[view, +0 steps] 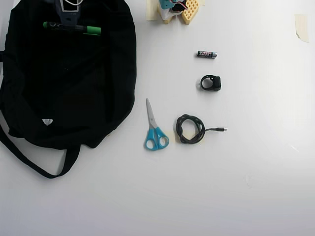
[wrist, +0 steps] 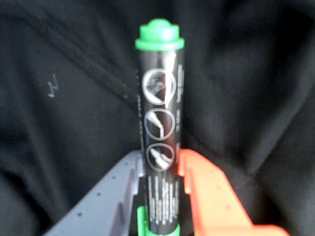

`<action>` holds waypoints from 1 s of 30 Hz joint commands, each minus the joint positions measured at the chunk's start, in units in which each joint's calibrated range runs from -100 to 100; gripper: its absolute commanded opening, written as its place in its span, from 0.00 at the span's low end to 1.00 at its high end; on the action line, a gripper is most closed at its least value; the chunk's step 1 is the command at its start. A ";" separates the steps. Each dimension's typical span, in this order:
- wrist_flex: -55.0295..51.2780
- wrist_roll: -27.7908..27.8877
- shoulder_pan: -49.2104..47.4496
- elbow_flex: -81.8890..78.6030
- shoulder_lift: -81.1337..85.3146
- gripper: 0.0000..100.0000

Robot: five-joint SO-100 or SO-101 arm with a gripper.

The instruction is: Put the green marker into the black bag

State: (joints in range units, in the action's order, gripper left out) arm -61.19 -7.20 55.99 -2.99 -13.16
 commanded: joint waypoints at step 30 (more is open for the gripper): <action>-17.02 -5.80 -55.99 3.89 26.69 0.02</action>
State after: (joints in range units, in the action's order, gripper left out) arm -78.02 -12.87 7.64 -0.31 11.33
